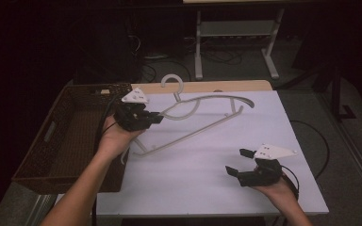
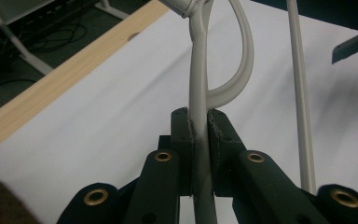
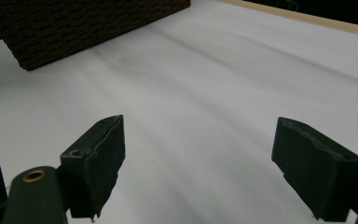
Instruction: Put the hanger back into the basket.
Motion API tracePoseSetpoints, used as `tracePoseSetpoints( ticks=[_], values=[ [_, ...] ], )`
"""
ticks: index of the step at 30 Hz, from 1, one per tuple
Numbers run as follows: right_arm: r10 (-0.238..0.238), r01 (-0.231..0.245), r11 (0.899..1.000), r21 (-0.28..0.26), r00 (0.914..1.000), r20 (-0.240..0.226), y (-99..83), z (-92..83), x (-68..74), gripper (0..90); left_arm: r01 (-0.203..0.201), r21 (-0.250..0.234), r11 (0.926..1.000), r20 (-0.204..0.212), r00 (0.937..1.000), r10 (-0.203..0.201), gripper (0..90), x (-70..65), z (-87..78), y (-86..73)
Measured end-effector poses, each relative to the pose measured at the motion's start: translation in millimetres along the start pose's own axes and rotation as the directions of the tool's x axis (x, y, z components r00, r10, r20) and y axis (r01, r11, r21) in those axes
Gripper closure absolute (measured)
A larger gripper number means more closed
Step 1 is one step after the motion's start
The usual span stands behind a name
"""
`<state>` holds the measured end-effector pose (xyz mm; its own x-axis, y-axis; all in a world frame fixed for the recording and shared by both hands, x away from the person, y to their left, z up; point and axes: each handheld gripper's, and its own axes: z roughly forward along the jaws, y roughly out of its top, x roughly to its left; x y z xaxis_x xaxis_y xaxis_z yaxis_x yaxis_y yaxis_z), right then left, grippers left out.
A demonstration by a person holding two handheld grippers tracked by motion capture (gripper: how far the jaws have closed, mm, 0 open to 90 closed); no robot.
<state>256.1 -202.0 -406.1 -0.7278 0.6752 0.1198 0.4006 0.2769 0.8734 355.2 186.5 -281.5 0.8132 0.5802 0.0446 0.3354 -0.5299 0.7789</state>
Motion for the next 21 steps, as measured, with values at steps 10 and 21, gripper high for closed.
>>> tracePoseSetpoints(
  ticks=[10, 21],
  values=[
    [0.001, -0.001, 1.0, -0.009, 1.0, 0.006, 0.2, 0.4, 0.1, 13.6, 0.049, -0.028, 0.9984, -0.081, 0.9954, -0.051, 82.8, 31.1, -46.0, -13.2],
    [0.005, -0.005, 1.0, -0.002, 0.9997, 0.026, 1.0, 5.0, 0.4, 0.0, 0.1, -0.053, 0.9936, -0.185, 0.9767, -0.108, 82.8, 65.2, -101.0, -35.8]
  ],
)
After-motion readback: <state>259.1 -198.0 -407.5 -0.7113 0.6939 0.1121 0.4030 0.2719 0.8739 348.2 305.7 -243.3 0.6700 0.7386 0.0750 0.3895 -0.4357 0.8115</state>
